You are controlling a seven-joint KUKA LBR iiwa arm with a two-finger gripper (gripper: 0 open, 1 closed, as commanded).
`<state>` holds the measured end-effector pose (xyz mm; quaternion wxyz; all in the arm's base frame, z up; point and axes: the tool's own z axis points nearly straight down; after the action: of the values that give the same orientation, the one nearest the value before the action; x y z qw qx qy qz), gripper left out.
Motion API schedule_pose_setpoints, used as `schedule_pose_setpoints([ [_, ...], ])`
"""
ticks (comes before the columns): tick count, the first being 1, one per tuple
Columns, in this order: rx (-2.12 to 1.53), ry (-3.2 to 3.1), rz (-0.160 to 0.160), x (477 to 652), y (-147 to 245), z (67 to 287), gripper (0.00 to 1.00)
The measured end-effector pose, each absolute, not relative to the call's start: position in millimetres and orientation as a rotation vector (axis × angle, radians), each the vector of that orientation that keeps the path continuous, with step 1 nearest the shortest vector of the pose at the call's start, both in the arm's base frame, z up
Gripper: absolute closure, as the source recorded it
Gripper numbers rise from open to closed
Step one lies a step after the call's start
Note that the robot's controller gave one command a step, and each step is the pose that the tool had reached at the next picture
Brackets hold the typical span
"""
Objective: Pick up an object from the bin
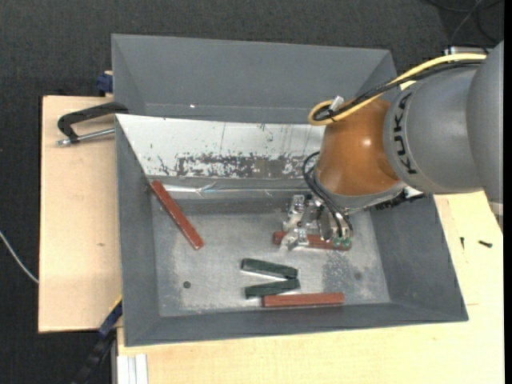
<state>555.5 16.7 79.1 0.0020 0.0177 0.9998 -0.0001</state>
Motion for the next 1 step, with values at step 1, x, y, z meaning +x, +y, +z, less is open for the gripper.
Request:
schedule_pose_setpoints([
  [1,0.056,3.137,0.0,555.5,16.7,79.1,1.0],
])
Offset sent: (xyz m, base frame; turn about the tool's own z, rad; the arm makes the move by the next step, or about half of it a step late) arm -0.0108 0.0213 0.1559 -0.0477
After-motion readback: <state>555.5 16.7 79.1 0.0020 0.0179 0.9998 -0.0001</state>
